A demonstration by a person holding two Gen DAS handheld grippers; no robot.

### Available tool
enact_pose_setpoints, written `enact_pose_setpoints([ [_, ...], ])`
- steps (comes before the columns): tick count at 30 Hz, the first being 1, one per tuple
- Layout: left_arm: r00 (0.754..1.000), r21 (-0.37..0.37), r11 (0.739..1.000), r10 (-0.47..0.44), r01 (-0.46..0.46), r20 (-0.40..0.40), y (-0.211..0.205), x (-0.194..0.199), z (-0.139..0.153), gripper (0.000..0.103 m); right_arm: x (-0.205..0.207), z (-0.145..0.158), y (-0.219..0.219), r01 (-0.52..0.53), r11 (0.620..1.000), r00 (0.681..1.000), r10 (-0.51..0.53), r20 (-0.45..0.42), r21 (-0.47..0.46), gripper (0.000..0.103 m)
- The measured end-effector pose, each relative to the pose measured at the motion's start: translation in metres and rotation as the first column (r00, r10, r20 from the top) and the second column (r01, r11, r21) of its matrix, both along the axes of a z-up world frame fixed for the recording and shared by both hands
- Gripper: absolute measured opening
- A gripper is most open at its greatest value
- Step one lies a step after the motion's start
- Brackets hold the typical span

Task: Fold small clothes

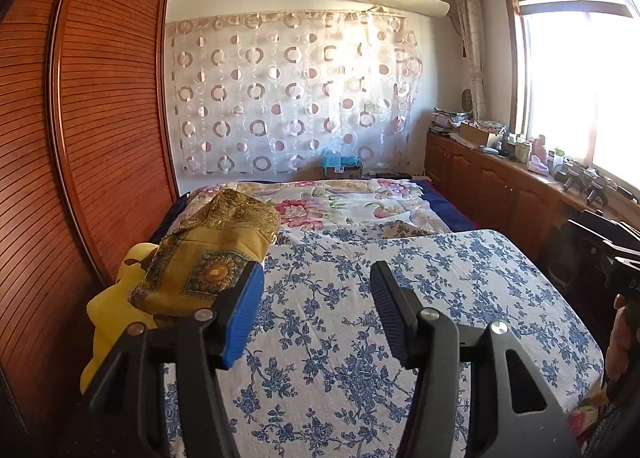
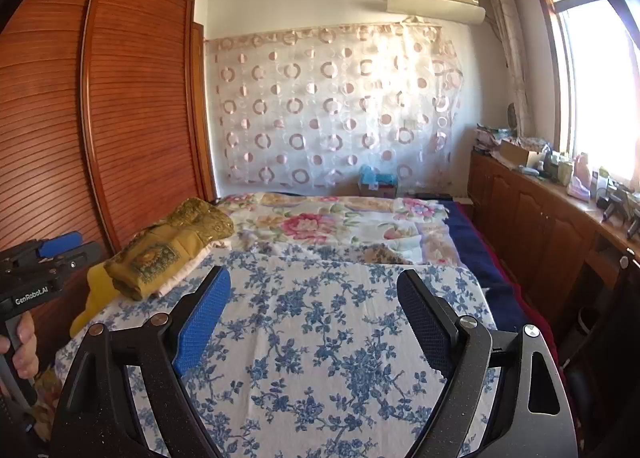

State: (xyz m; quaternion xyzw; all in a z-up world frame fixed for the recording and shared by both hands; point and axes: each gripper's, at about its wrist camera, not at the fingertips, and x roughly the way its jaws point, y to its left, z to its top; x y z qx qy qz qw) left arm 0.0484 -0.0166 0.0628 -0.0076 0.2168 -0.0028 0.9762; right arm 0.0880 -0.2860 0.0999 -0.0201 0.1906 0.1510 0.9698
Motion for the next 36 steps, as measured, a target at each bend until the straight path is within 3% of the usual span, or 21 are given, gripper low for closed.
enact_pose_setpoints([
  [36,1.000,0.006,1.000,-0.003,0.003,0.018,0.001,-0.005,0.011,0.055,-0.004,0.002,-0.006,0.008,1.000,1.000,-0.008,0.004,-0.002,0.087],
])
